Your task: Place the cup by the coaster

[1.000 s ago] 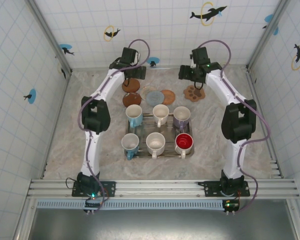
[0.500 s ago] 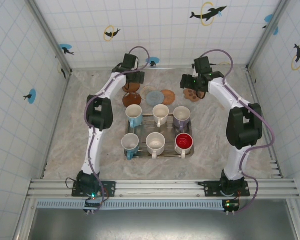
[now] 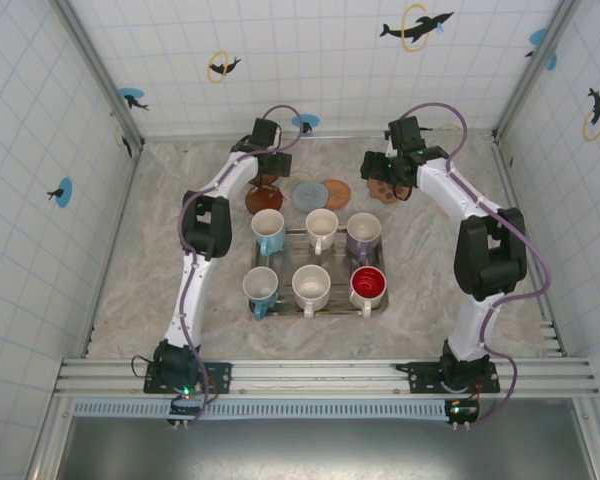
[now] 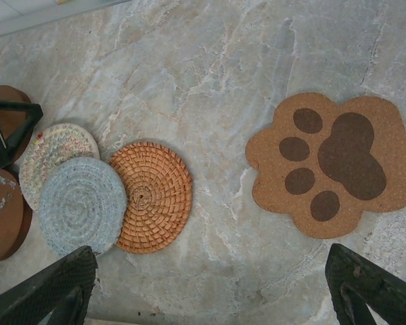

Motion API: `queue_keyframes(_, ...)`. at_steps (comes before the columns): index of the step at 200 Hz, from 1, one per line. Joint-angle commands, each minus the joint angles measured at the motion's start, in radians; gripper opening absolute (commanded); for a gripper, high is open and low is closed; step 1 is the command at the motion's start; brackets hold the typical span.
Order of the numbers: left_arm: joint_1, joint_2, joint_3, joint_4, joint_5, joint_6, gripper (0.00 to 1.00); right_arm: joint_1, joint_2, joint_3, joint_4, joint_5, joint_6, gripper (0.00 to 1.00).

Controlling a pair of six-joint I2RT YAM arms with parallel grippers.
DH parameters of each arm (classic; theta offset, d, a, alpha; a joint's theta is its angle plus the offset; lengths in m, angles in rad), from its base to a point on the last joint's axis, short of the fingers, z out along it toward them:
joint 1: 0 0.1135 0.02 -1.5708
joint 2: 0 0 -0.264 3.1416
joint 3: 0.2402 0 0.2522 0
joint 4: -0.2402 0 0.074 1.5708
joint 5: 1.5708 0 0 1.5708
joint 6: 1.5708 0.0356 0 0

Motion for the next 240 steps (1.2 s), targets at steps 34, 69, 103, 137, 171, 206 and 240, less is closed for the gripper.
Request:
queue_keyframes(34,0.030,0.051,0.038,-0.031,-0.026,-0.027,0.96,0.007,-0.051,-0.032,0.025,-0.010,0.014,0.90)
queue_keyframes(69,0.043,0.056,0.038,-0.080,-0.010,-0.034,0.96,0.007,-0.045,-0.033,0.026,-0.015,0.018,0.90)
queue_keyframes(103,0.044,0.056,0.024,-0.157,-0.023,-0.013,0.96,0.009,-0.044,-0.033,0.025,-0.019,0.021,0.90)
queue_keyframes(137,0.048,0.057,0.001,-0.231,-0.072,-0.019,0.96,0.013,-0.042,-0.032,0.030,-0.027,0.028,0.90)
queue_keyframes(171,0.071,0.032,-0.049,-0.247,-0.106,-0.035,0.96,0.020,-0.040,-0.032,0.034,-0.033,0.031,0.90)
queue_keyframes(206,0.096,-0.012,-0.098,-0.251,-0.070,-0.066,0.94,0.026,-0.045,-0.038,0.034,-0.032,0.034,0.90)
queue_keyframes(240,0.101,-0.067,-0.167,-0.237,-0.054,-0.082,0.93,0.031,-0.046,-0.034,0.037,-0.033,0.036,0.90)
